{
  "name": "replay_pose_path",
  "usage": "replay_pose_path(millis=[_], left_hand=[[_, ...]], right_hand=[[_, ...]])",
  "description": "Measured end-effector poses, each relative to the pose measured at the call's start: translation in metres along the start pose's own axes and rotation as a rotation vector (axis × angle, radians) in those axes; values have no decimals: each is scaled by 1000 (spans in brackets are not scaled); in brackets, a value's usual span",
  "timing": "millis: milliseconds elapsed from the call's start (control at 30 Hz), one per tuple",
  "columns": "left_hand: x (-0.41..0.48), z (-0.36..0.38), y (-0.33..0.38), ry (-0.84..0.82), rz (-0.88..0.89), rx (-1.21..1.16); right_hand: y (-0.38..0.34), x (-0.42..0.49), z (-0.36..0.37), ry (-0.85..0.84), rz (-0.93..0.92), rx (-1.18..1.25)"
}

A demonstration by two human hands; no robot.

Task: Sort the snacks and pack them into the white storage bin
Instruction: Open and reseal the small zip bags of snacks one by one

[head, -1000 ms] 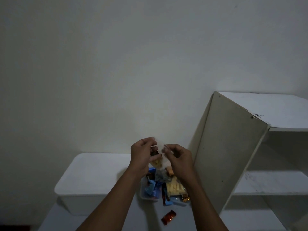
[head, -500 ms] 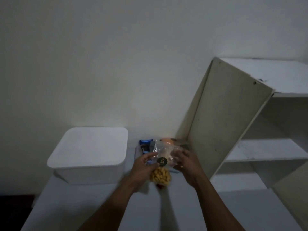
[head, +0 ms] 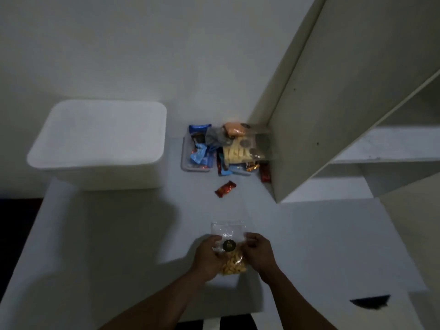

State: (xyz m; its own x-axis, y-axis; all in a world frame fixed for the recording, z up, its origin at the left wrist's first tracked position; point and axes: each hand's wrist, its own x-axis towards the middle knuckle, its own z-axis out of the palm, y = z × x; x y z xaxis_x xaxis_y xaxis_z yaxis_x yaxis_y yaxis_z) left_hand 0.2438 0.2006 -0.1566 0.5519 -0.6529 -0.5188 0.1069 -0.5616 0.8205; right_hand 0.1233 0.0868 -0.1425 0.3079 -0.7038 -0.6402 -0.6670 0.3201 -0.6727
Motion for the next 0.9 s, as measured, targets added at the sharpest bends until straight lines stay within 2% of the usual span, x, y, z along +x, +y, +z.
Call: replay_pose_path(millis=[67, 167, 367, 600, 733, 900], left_hand=[[3, 4, -9, 19, 36, 125], [3, 3, -8, -11, 55, 252], [7, -3, 3, -44, 50, 348], [20, -10, 11, -42, 62, 389], [36, -11, 35, -79, 47, 387], [76, -9, 79, -45, 60, 312]], right_hand=[[16, 10, 4, 16, -18, -86], [-2, -5, 8, 56, -64, -209], [-17, -4, 11, 68, -73, -304], [-32, 0, 0, 78, -83, -337], [-58, 14, -9, 106, -168, -334], [-106, 47, -25, 195, -275, -262]])
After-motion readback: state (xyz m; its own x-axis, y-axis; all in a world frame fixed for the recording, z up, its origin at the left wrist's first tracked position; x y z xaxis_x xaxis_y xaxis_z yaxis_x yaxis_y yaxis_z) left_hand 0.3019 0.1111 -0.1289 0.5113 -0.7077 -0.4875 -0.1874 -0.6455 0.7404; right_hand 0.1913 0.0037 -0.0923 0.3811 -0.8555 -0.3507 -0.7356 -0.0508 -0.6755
